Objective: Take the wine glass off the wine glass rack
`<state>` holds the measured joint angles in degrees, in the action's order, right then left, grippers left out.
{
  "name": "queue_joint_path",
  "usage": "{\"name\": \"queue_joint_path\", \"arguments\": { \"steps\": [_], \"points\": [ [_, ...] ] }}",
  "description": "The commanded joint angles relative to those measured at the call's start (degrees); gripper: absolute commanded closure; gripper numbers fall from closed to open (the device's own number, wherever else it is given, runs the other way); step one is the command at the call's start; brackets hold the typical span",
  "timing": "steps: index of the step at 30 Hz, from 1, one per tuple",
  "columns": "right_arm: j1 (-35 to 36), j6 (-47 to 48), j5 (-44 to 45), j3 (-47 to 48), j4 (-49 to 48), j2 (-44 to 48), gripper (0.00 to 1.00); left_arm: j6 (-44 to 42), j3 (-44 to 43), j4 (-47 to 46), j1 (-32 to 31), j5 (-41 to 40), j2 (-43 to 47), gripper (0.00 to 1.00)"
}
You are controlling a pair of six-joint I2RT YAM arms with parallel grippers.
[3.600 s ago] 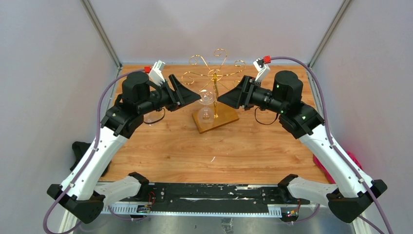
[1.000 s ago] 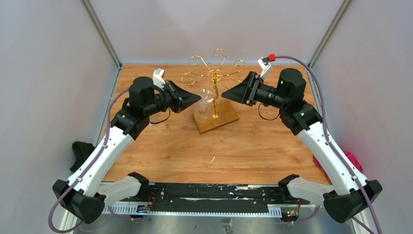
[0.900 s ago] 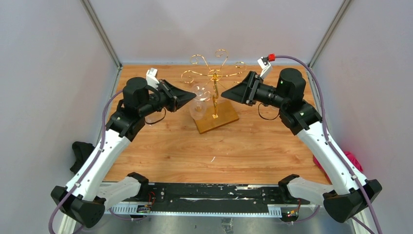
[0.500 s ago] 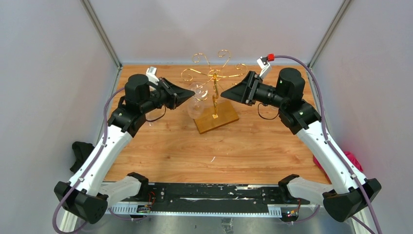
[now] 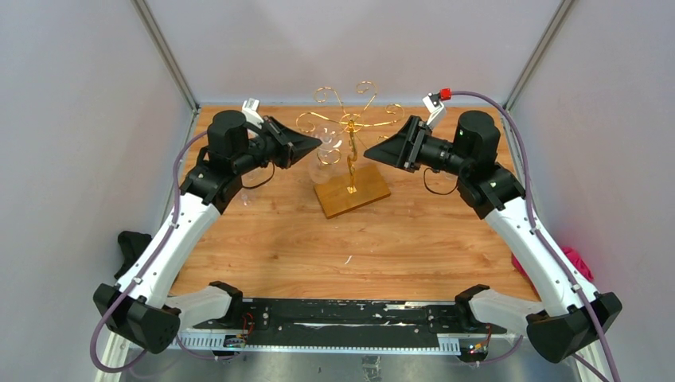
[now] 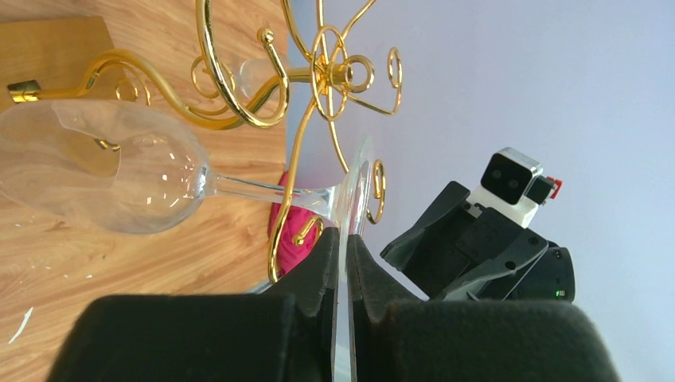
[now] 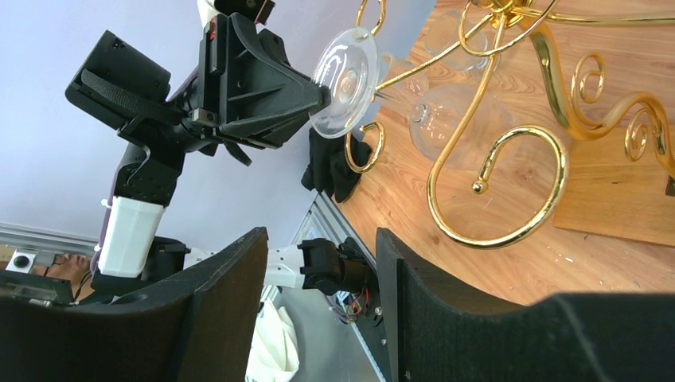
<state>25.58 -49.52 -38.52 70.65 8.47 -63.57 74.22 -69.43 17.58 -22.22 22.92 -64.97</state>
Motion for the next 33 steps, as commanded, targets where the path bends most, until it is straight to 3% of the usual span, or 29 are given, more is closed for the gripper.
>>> {"name": "queue_joint_path", "arguments": {
  "steps": [1,13,33],
  "points": [
    [-1.3,-0.1,-1.3,-0.8,-1.4,1.9,0.43,-0.6,-2.4,-3.8,-1.1,0.1,-1.0,1.00],
    [-2.2,-0.1,-1.4,-1.7,-0.9,3.5,0.43,-1.3,-3.9,-5.3,-7.8,-1.5,-4.5,1.00],
    [-2.3,-0.9,-0.8,-3.0,-0.9,4.6,0.43,-2.5,7.0,4.3,-8.9,-4.6,12.4,1.00]
  ]
}}
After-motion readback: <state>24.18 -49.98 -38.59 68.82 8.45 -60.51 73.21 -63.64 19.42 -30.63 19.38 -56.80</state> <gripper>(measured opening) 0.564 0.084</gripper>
